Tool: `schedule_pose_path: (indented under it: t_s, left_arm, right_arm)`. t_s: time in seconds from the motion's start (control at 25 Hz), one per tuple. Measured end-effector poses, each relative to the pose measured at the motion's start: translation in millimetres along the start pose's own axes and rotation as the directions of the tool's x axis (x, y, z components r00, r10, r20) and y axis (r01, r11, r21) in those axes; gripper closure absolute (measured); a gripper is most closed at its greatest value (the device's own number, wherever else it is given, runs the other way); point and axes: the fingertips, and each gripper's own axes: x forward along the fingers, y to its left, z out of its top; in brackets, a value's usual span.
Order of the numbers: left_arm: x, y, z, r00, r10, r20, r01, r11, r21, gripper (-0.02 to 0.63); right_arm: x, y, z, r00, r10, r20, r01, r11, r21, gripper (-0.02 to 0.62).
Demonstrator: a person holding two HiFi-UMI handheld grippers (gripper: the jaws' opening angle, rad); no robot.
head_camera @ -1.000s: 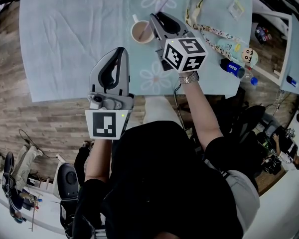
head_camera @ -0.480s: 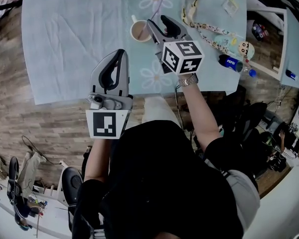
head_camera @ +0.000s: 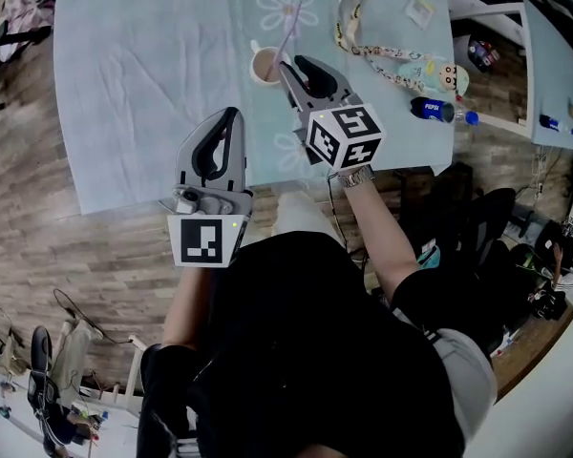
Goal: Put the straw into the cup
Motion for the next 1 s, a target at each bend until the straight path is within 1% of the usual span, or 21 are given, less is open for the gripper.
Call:
schedule_pose_path:
  t_s: [0.12, 0.16, 0.24, 0.44, 0.6, 0.68, 0.8, 0.92, 1.0]
  left_arm:
    - [-11.8, -0.5, 7.0, 1.000, -0.016, 0.008, 0.016, 1.000, -0.004, 0.591]
    - [-15.1, -0.5, 10.1, 1.000, -0.026, 0.014, 0.026, 1.000, 0.003, 0.591]
    - [-22.2, -1.7, 17.2, 0.998, -0.046, 0.032, 0.046, 0.999, 0.012, 0.591]
    - [-41.8, -3.6, 35.7, 0.995, -0.073, 0.062, 0.072, 0.997, 0.018, 0.591]
    - [-58.3, -5.3, 37.6, 0.992, -0.105, 0.069, 0.104, 0.994, 0.023, 0.591]
    - [-65.6, -5.4, 43.6, 0.989, -0.120, 0.089, 0.117, 0.993, 0.033, 0.591]
    - [-76.5, -4.8, 55.0, 0.984, -0.135, 0.115, 0.130, 0.990, 0.048, 0.591]
    - [-90.0, 0.6, 52.0, 0.987, -0.133, 0.087, 0.128, 0.990, 0.064, 0.591]
    - [-97.8, 4.4, 60.7, 0.983, -0.138, 0.120, 0.130, 0.989, 0.074, 0.591]
  right_arm:
    - [-15.8, 16.7, 11.6, 0.999, -0.013, 0.039, 0.014, 1.000, -0.009, 0.521]
    - [-20.9, 22.8, 17.2, 0.998, -0.018, 0.057, 0.020, 1.000, -0.018, 0.552]
    - [-32.2, 36.7, 28.7, 0.996, -0.023, 0.092, 0.026, 0.999, -0.036, 0.572]
    - [-57.9, 77.8, 47.3, 0.988, -0.008, 0.154, 0.017, 0.998, -0.057, 0.584]
    - [-72.7, 109.4, 57.4, 0.982, 0.005, 0.191, 0.010, 0.997, -0.077, 0.584]
    - [-80.9, 124.8, 62.7, 0.977, 0.014, 0.213, 0.004, 0.997, -0.082, 0.586]
    - [-96.5, 148.4, 71.2, 0.967, 0.033, 0.252, -0.016, 0.998, -0.069, 0.586]
    - [-113.5, 173.8, 81.6, 0.954, 0.063, 0.293, -0.045, 0.997, -0.070, 0.586]
    - [-124.0, 189.9, 87.8, 0.944, 0.075, 0.322, -0.048, 0.995, -0.091, 0.586]
